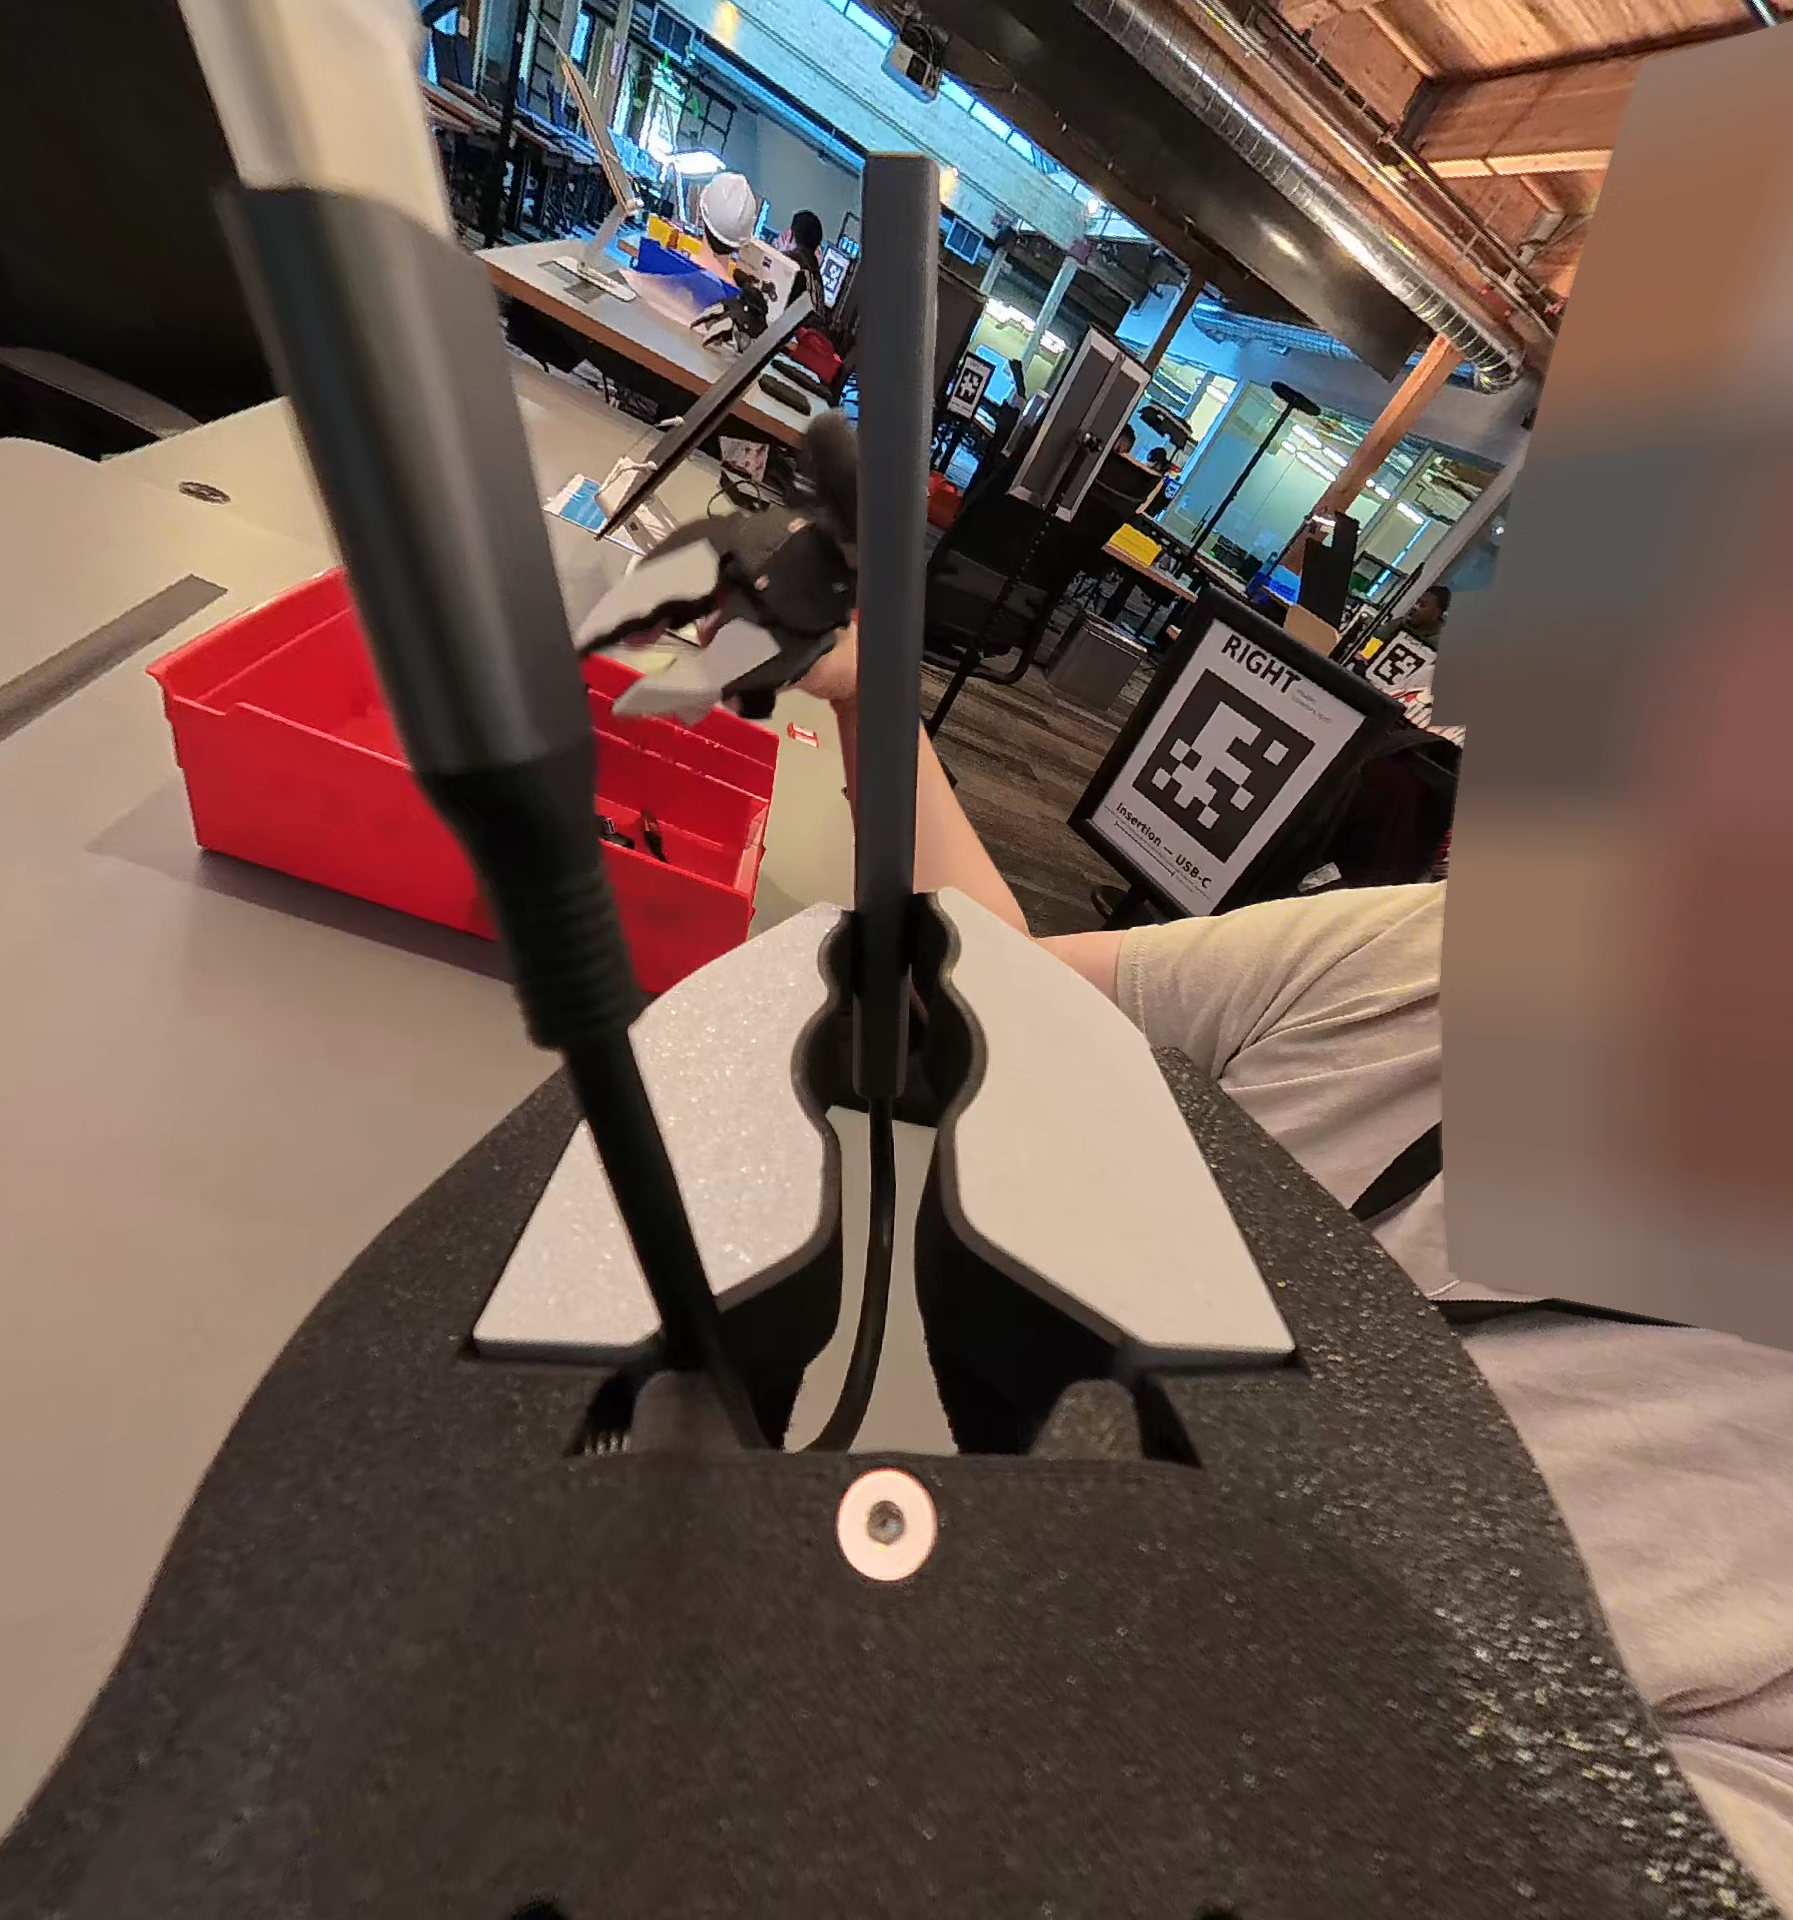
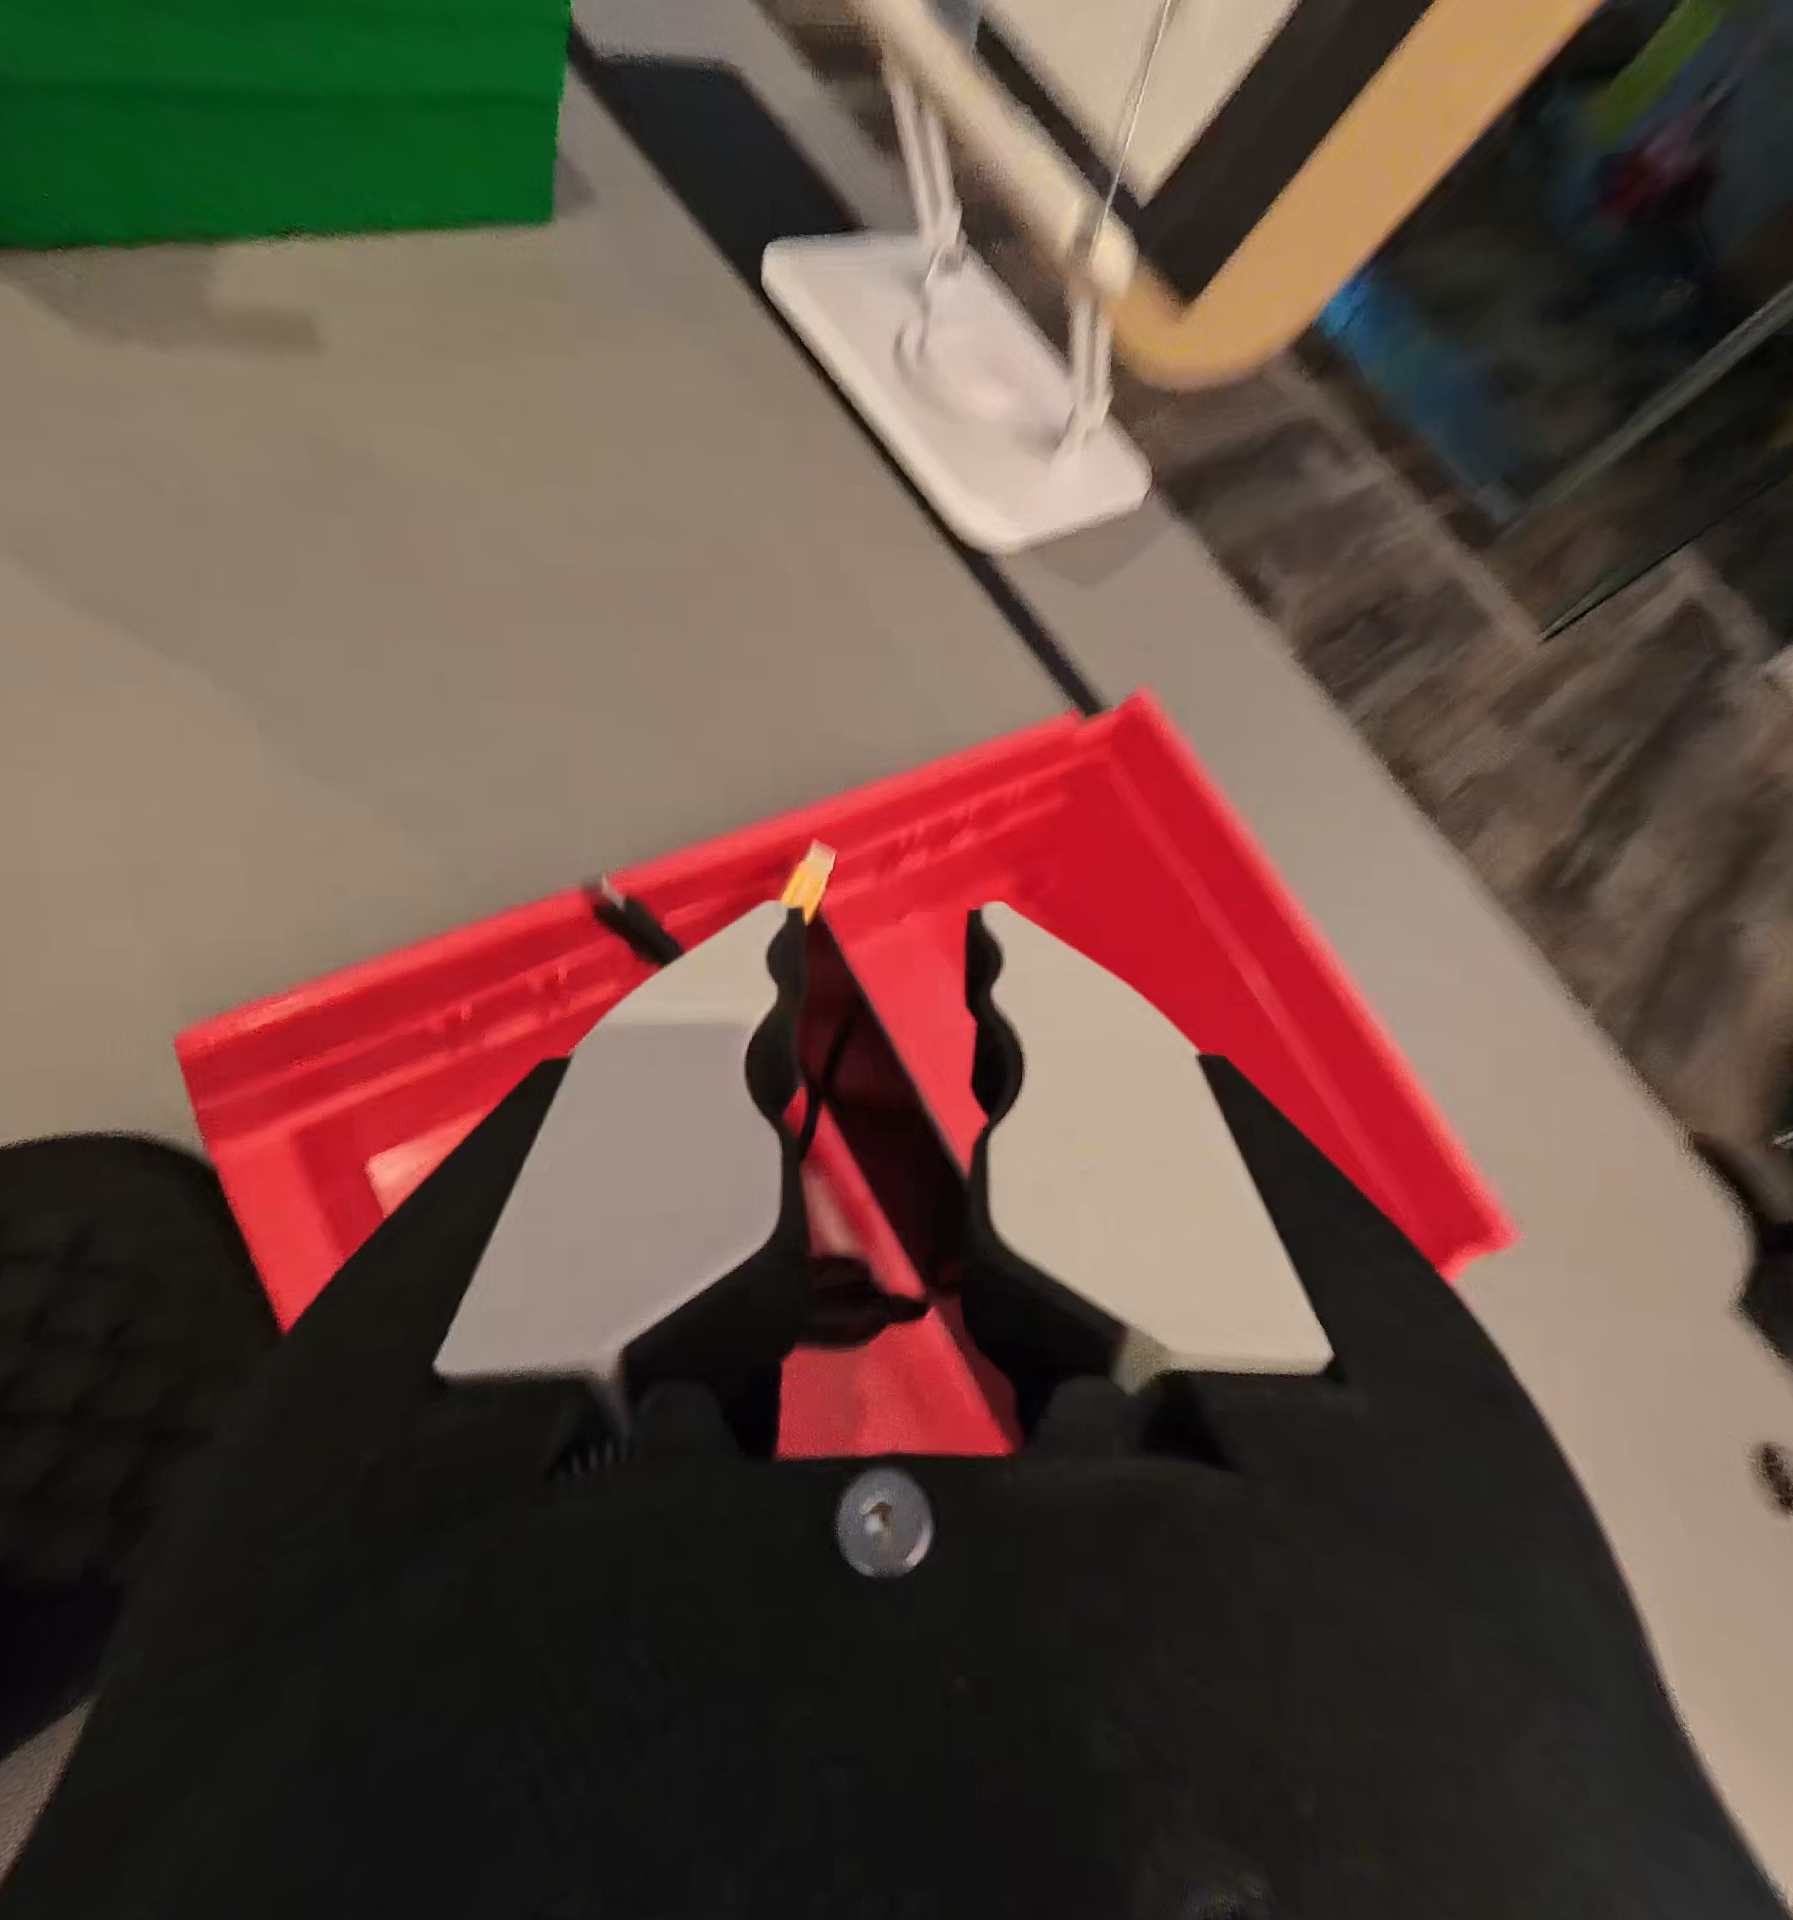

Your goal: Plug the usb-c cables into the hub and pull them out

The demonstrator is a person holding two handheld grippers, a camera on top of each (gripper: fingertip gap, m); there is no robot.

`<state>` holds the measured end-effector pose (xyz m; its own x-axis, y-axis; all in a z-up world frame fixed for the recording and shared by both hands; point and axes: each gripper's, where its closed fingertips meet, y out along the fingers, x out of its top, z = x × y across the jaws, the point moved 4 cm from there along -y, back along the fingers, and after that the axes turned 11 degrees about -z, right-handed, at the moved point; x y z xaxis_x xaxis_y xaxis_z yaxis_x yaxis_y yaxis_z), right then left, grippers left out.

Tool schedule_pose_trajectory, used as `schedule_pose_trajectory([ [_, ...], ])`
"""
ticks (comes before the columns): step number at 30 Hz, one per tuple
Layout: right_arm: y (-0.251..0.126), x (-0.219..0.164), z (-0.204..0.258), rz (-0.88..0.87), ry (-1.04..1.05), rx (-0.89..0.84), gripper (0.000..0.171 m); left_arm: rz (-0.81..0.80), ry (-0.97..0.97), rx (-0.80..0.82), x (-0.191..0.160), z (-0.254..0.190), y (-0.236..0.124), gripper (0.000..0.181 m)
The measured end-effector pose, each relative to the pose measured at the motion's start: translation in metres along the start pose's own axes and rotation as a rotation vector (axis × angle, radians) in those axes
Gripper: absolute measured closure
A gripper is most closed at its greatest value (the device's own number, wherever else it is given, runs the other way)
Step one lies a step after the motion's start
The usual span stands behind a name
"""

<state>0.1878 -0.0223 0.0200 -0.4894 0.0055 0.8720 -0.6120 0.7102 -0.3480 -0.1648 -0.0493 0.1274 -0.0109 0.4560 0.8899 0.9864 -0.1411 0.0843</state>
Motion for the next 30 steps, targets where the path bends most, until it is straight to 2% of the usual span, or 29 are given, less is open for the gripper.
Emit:
schedule_pose_trajectory([
  [3, 0.002, 0.060, 0.009, -0.195, -0.159, -0.062, 0.141, 0.015, -0.005, -0.003, -0.003, 0.003, 0.010, 0.172],
  [5, 0.011, 0.109, 0.026, -0.376, -0.179, -0.042, 0.141, 0.052, -0.011, -0.005, -0.009, 0.005, 0.019, 0.172],
  [8, 0.035, 0.170, 0.070, -0.650, 0.039, 0.211, 0.142, 0.095, 0.011, 0.031, -0.016, 0.012, 0.036, 0.172],
  [10, 0.057, 0.190, 0.091, -0.716, 0.217, 0.349, 0.142, 0.107, 0.008, 0.036, -0.019, 0.015, 0.044, 0.172],
  [14, 0.086, 0.201, 0.123, -0.717, 0.402, 0.547, 0.138, 0.138, 0.006, 0.061, -0.026, 0.022, 0.053, 0.172],
  [18, 0.093, 0.201, 0.123, -0.691, 0.514, 0.603, 0.160, 0.134, 0.036, 0.083, -0.026, 0.027, 0.055, 0.170],
  [19, 0.093, 0.200, 0.121, -0.676, 0.524, 0.605, 0.161, 0.123, 0.046, 0.078, -0.025, 0.027, 0.055, 0.168],
  [21, 0.088, 0.201, 0.117, -0.684, 0.464, 0.551, 0.161, 0.105, 0.039, 0.081, -0.022, 0.025, 0.054, 0.136],
  [23, 0.077, 0.203, 0.110, -0.673, 0.373, 0.488, 0.160, 0.111, 0.075, 0.116, -0.021, 0.026, 0.048, 0.118],
  [26, 0.051, 0.201, 0.083, -0.606, 0.206, 0.338, 0.160, 0.101, 0.142, 0.177, -0.015, 0.026, 0.034, 0.113],
  [30, 0.015, 0.181, 0.018, -0.338, 0.034, 0.150, 0.160, 0.024, 0.149, 0.204, -0.003, 0.025, 0.010, 0.110],
])
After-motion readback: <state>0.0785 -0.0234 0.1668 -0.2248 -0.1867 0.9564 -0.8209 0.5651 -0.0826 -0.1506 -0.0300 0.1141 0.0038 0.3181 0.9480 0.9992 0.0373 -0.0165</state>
